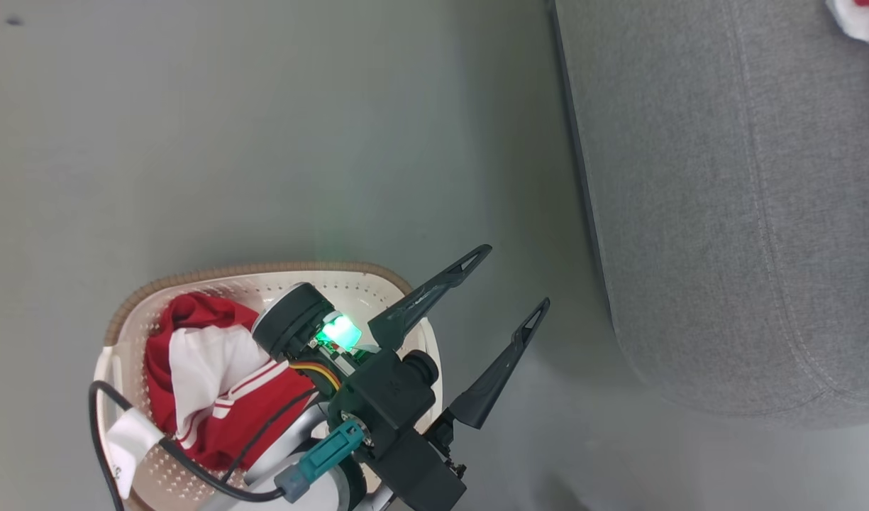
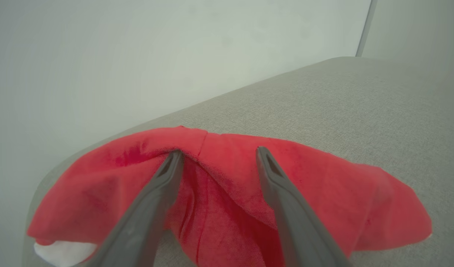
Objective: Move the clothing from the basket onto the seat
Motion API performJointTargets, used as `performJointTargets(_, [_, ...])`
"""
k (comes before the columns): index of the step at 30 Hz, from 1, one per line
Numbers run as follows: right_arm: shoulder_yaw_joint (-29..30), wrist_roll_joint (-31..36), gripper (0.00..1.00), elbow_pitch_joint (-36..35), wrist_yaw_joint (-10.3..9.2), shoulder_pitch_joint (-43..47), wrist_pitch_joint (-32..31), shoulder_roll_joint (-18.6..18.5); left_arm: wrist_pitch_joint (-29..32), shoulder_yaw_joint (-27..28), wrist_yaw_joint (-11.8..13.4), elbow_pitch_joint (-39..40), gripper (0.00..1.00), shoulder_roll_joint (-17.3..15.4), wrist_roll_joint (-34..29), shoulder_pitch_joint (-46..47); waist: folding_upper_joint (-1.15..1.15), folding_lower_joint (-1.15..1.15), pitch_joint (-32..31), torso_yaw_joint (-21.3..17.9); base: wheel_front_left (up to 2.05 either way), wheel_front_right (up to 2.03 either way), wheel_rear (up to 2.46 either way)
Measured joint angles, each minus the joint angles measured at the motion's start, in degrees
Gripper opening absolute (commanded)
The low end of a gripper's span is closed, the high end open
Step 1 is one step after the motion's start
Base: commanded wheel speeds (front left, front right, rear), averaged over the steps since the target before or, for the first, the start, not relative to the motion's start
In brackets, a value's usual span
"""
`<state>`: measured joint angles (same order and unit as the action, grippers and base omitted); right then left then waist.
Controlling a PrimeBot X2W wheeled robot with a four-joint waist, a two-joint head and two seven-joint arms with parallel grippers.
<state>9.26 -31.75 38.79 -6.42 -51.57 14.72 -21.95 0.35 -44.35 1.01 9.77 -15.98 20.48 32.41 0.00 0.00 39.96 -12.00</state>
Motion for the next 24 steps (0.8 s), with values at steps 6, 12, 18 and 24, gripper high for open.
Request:
performJointTargets(6, [-1.1, 3.3, 1.00, -2.3, 0.42, 5.7, 0.0, 1.5, -2.2, 0.7, 0.1, -2.4, 1.00, 1.4, 0.7, -0.2, -0.01, 0.00, -3.4, 0.6, 0.00, 0.00, 0.00])
performJointTargets(12, [-1.9, 5.2, 1.00, -5.9, 1.18, 10.3, 0.0, 3.6, -4.1, 1.2, 0.5, -4.6, 1.00, 1.8, 1.6, -2.6, -0.01, -0.01, -7.4, 1.4, 0.00, 0.00, 0.00])
performJointTargets(18, [-3.0, 7.3, 1.00, -10.7, 1.91, 15.8, 0.0, 5.7, -5.4, 1.0, 0.9, -6.1, 1.00, 2.3, 3.0, -4.8, -0.01, -0.01, -11.7, 2.4, 0.00, 0.00, 0.00])
performJointTargets(24, [-4.2, 8.8, 1.00, -15.0, 2.98, 19.8, 0.0, 7.4, -6.6, 1.4, 1.7, -8.0, 1.00, 2.4, 3.7, -7.5, -0.01, -0.01, -15.7, 3.8, 0.00, 0.00, 0.00])
